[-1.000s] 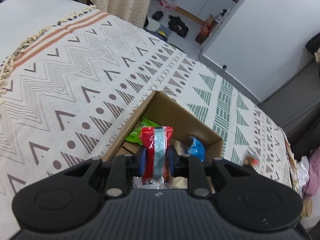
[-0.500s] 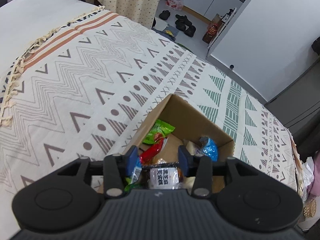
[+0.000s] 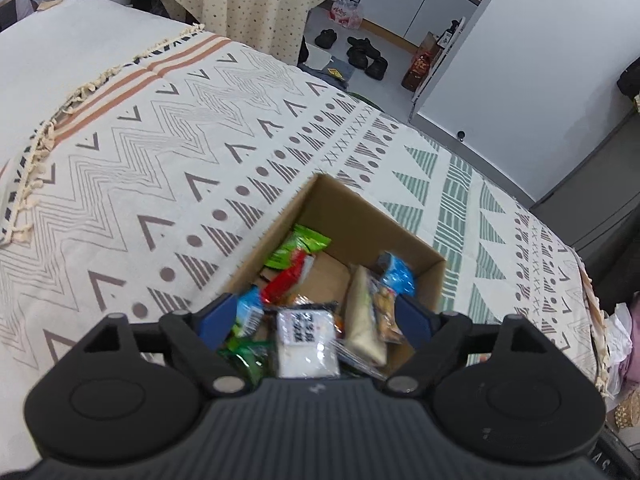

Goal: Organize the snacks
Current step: 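Move both grippers back over the purple and orange candies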

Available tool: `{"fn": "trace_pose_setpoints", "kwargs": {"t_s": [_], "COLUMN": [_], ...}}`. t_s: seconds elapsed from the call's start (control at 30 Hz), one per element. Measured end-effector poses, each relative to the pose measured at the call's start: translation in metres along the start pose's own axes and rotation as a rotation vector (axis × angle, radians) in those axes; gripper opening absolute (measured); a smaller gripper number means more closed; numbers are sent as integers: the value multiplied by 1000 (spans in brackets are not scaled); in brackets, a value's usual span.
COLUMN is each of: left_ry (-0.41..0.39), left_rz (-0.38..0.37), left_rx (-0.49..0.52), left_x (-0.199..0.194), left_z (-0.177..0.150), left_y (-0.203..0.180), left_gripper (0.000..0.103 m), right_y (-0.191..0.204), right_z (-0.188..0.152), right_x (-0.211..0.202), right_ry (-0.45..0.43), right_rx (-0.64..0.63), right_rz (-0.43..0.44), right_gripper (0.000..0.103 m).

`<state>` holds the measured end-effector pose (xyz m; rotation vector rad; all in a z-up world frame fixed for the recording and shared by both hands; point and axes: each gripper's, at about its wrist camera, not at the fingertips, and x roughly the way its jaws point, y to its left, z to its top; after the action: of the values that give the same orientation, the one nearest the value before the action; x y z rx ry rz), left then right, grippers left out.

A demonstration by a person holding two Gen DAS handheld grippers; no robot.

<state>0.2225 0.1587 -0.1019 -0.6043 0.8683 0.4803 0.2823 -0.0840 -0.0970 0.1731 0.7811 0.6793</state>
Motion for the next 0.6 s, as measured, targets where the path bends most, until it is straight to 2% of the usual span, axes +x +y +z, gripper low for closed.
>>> {"fn": "trace_pose_setpoints", "kwargs": {"t_s": [0.27, 0.4, 0.5, 0.57, 0.6], "left_ry": [9, -12, 3, 15, 19], "left_rz": [-29, -34, -42, -49, -52], "left_rx": [55, 57, 57, 64, 70], "left_x": [-2, -2, 1, 4, 5], "left_z": [-18, -25, -29, -32, -34], "left_y": [-40, -57, -70, -79, -84], "left_gripper": [86, 94, 96, 97, 97], "right_y": [-31, -47, -59, -68, -73], "right_z": [8, 11, 15, 17, 18], "right_x": [-19, -21, -29, -35, -38], "right_ry": [-18, -13, -30, -49, -58], "right_rx": [44, 72, 103, 123, 136], "right_rz": [-25, -43, -48, -52, -59], "right_gripper": [79, 84, 93, 103, 103]}}
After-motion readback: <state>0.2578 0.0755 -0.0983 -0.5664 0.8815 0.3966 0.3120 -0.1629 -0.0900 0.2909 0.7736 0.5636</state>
